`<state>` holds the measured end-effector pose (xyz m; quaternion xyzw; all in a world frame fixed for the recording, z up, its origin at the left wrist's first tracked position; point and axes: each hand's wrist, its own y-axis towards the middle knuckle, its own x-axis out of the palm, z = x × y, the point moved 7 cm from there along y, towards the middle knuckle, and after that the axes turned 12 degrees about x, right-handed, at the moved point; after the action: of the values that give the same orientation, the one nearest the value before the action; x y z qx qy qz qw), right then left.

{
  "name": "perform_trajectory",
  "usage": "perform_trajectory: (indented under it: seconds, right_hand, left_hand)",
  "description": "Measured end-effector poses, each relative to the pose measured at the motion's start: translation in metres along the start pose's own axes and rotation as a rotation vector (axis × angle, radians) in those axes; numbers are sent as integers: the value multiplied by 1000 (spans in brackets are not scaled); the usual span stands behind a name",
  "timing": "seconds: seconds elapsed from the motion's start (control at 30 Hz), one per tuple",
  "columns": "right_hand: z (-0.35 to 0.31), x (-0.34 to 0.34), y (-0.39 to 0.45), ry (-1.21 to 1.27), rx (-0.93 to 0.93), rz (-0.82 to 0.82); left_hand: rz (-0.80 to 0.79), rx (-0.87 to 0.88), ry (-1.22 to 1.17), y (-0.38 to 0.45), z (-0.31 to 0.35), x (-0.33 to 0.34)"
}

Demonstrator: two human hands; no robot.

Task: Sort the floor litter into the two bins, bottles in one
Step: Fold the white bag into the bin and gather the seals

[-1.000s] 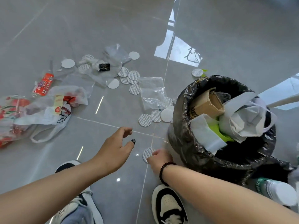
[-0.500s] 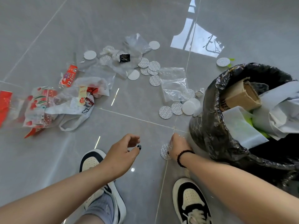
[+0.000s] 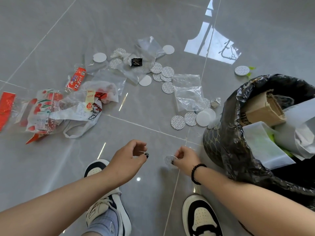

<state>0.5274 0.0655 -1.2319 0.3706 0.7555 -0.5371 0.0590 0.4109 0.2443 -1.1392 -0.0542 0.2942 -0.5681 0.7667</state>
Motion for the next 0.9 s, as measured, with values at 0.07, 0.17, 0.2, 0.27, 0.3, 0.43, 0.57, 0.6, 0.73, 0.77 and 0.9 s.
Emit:
perform_trajectory:
  seconds: [0.07,0.17,0.2,0.27,0.3,0.43,0.57,0.6,0.73,0.77,0.9]
  right_hand:
    - [-10,10,-14,318,45,-167]
    - [-24,25,-43,705,104,-399]
    - [-26,27,-49,758,112,-437]
    - [-28,31,-57,792,117,-487]
    - [-29,33,-58,797,113,-510]
    - [-36,24,-42,808,115,-510]
    - [-38,-22,-2,788,149,-258]
    - [-37,-37,7,794,142,-196]
    - [-23,-83,31,755,88,-40]
    - [-19,-91,35,725,79,-19]
    - [-17,-112,52,440,32,146]
  left_hand:
    - [-21,3,39,2,1,2]
    - [-43,29,141,4,7,0]
    - [-38,39,162,6,8,-2]
    - [-30,63,175,7,11,-3]
    - [-31,77,180,7,12,-3]
    - [-53,57,160,5,9,-4]
    - [-29,-3,120,6,-2,-10]
    - [-21,-14,123,7,-4,-12]
    - [21,-49,98,8,-10,-24]
    - [20,-66,74,7,-12,-25]
    - [70,-159,-61,11,-20,-37]
